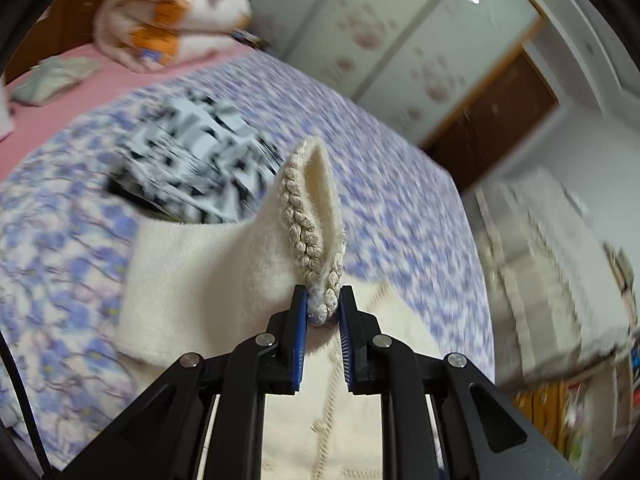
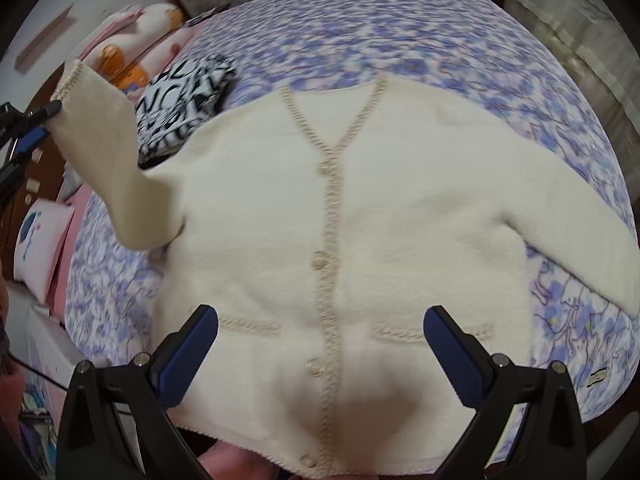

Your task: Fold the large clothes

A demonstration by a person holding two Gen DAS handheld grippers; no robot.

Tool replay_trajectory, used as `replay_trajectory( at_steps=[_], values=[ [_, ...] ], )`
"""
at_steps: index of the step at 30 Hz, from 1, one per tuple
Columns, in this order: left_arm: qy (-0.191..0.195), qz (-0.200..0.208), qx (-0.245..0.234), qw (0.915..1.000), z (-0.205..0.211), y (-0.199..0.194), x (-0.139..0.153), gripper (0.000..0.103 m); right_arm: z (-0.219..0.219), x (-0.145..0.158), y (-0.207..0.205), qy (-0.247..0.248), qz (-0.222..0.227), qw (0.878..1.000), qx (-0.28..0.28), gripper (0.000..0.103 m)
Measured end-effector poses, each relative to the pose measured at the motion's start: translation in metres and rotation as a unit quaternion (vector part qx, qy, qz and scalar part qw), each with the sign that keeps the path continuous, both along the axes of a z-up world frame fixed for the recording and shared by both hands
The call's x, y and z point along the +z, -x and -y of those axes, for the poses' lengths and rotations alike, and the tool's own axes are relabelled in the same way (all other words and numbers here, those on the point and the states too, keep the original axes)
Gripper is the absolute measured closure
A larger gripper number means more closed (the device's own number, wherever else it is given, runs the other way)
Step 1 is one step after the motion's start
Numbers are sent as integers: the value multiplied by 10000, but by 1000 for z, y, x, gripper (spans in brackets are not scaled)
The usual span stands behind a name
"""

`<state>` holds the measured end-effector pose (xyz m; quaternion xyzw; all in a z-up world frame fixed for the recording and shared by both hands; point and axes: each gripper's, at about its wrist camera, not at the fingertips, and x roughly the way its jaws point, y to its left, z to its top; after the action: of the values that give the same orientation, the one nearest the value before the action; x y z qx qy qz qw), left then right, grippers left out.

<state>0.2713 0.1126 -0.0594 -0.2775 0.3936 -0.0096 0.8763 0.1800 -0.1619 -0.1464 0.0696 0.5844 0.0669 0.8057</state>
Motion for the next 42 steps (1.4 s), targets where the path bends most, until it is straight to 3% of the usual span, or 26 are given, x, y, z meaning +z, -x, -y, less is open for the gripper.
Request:
replay_trajectory(
  at_steps=[4,12,13,14,17,19,21,24,30,35,38,42],
  values=[
    [297,-426,-379,9979,60,-20,-48,90,35,-16,-3,-73,20,9989,-455,0],
    [88,-1406,-914,9858,127,-52,-164,88,73,-53,-4,-208,-13,9965,-804,0],
    [39,-1503,-961,9840,130,-55,-172,82,77,-60,-6,-266,-40,9962,-826,0],
    [-28,-1641,-1015,9812,136,-59,-180,68,78,-65,-7,-310,-70,9960,-833,0],
    [-71,-1765,-1124,9778,138,-63,-193,39,81,-82,-14,-468,-162,9956,-793,0],
    [-111,-1743,-1160,9778,135,-62,-189,30,80,-90,-18,-603,-172,9953,-742,0],
    [-204,-1748,-1157,9776,127,-60,-183,20,78,-94,-22,-813,-137,9941,-701,0],
    [-365,-1677,-1079,9792,104,-56,-166,18,69,-103,-31,-1328,-186,9893,-581,0],
    [-1204,-1832,-529,9742,41,-37,-149,18,43,-115,-53,-1604,-248,9862,-338,0],
    [-1779,-2287,26,9571,-22,-12,-169,18,39,-136,-69,-1642,-422,9835,-629,2],
    [-1793,-2635,454,9468,-57,3,-190,18,40,-150,-78,-1698,-589,9799,-868,15],
    [-1939,-3018,814,9299,-92,20,-220,18,43,-159,-80,-1728,-727,9759,-1119,15]
  ],
)
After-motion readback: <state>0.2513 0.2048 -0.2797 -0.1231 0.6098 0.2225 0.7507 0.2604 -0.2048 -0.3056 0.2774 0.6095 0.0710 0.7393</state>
